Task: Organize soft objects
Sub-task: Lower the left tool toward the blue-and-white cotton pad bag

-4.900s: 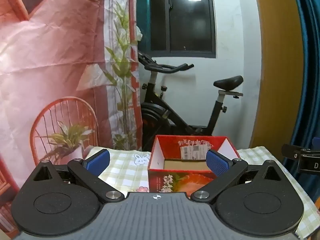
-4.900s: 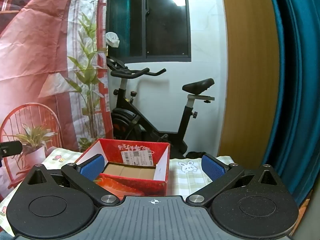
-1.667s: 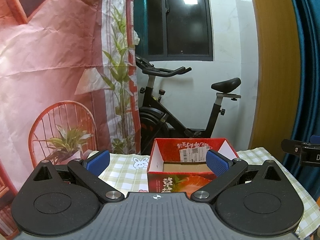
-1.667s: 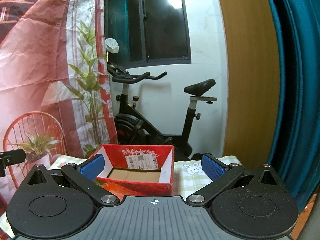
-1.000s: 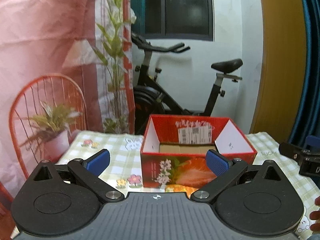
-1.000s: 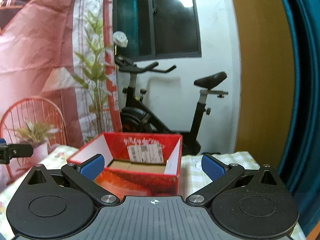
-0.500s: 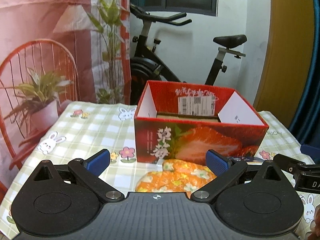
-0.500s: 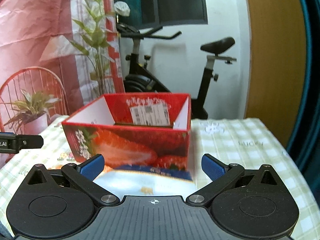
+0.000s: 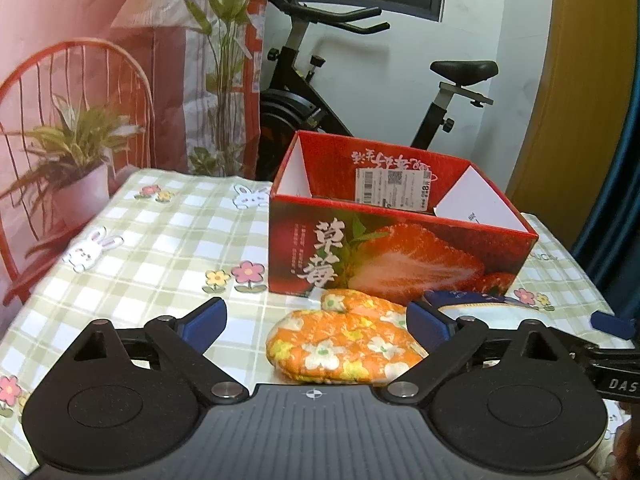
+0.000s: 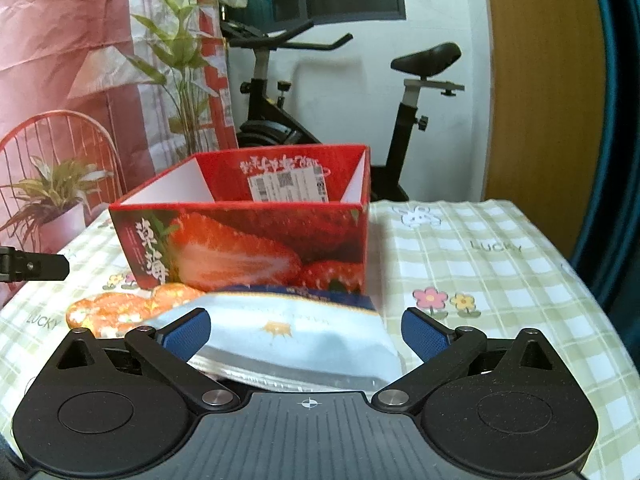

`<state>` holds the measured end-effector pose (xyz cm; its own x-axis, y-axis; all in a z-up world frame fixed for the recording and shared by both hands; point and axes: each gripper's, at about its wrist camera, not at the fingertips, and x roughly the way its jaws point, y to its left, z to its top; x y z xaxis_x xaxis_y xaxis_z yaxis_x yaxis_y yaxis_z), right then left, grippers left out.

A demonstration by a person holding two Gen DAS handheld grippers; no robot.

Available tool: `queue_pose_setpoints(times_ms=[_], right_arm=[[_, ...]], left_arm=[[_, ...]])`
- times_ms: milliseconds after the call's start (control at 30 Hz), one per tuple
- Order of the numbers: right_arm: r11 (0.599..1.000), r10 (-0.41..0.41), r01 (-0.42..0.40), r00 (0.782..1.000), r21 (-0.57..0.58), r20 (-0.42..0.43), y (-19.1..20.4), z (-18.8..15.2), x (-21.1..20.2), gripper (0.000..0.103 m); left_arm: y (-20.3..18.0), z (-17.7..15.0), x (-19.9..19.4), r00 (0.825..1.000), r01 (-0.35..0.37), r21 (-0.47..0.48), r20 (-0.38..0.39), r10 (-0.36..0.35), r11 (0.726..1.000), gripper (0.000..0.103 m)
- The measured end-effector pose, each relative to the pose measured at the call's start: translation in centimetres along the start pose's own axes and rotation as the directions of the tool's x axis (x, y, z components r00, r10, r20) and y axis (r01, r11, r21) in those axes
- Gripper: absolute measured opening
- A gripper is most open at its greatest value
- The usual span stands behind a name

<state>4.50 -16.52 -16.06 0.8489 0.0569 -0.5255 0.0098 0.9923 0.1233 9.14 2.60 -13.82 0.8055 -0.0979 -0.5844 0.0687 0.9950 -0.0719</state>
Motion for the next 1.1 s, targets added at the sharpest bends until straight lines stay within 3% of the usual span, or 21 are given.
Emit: queue_pose_setpoints(times_ms=[200, 433, 567, 667, 867, 1033, 1100], right_arm=[[1.0, 0.016, -0.016, 1.0, 0.008, -0.017, -0.3, -0.3, 0.2, 0.087], [1.0, 0.011, -0.011, 1.0, -0.016, -0.009, -0.2, -0.1, 0.7, 0.083], [0.998, 0.042, -0.046, 0.994, -0.039, -0.097, 0.0, -0.8, 2.6, 0.065], [0.995, 0.071, -0.078, 0.99, -0.056, -0.12, 0.5, -1.3, 3.0, 0.065], [0.994, 0.099, -0.105, 0.987, -0.038, -0.129, 0.1, -1.5, 3.0, 0.065], [0.992, 0.123, -0.128, 0.984, -0.024, -0.128, -0.5, -1.4, 3.1, 0.065], [0.991, 0.131, -0.134, 0.983, -0.019, -0.13, -0.7, -1.4, 3.0, 0.063]], left_arm=[[0.4, -0.6, 0.8, 0.999, 0.038, -0.028, -0.036, -0.039, 0.999, 0.083], [0.0, -1.0, 1.4, 0.995, 0.086, -0.01, -0.057, -0.086, 0.996, 0.069], [-0.7, -0.4, 2.3, 0.987, 0.14, -0.009, -0.078, -0.14, 0.99, 0.057], [-1.9, 0.2, 3.4, 0.98, 0.179, 0.013, -0.089, -0.177, 0.984, 0.057], [-4.9, 0.5, 7.2, 0.943, 0.281, 0.018, -0.192, -0.272, 0.96, 0.053], [-6.4, -0.7, 10.5, 0.885, 0.365, -0.04, -0.294, -0.36, 0.93, 0.045], [-6.7, -1.4, 10.8, 0.881, 0.374, -0.039, -0.297, -0.369, 0.926, 0.045]])
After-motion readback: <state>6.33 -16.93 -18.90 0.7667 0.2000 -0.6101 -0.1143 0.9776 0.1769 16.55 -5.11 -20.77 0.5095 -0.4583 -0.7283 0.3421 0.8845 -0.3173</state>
